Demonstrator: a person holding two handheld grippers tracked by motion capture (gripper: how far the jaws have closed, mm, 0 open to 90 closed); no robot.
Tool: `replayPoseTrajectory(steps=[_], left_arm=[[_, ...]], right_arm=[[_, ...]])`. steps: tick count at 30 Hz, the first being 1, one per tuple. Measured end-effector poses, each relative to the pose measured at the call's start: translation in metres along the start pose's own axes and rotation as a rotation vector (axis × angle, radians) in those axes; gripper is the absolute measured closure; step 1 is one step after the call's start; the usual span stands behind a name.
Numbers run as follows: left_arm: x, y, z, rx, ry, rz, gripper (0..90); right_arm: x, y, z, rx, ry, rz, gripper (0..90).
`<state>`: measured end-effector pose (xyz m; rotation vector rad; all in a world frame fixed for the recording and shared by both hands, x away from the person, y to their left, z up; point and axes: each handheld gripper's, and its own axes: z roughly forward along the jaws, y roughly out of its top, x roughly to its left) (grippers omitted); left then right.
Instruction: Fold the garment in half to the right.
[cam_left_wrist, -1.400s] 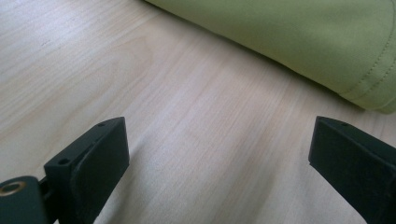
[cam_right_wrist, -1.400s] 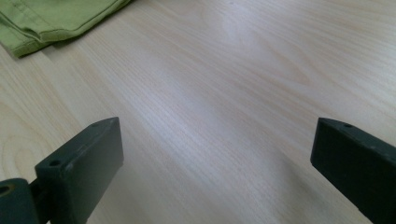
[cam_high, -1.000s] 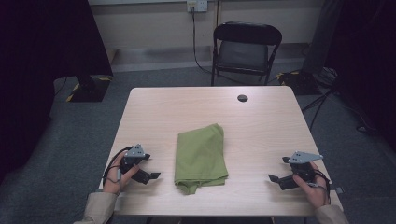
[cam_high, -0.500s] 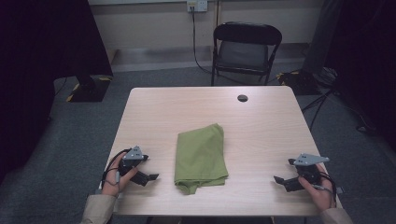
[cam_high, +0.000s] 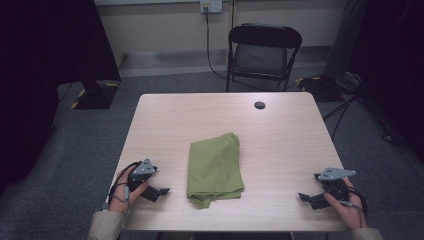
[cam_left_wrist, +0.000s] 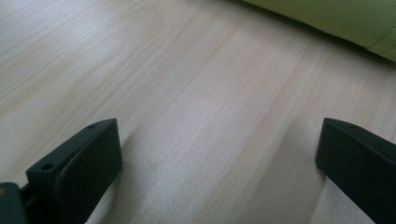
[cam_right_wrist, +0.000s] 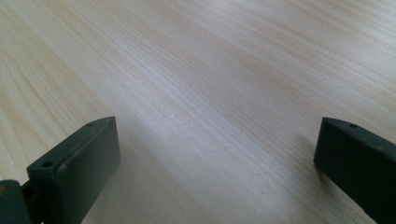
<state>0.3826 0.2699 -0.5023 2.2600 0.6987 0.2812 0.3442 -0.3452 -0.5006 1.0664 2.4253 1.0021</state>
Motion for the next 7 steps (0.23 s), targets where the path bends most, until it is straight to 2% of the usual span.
replayPoseTrajectory(steps=[7], left_arm=[[-0.0006, 0.0003, 0.0004, -0.001, 0.009, -0.009, 0.0]], right_arm=[[0.0012, -0.0005, -0.0003, 0.000, -0.004, -0.001, 0.0]])
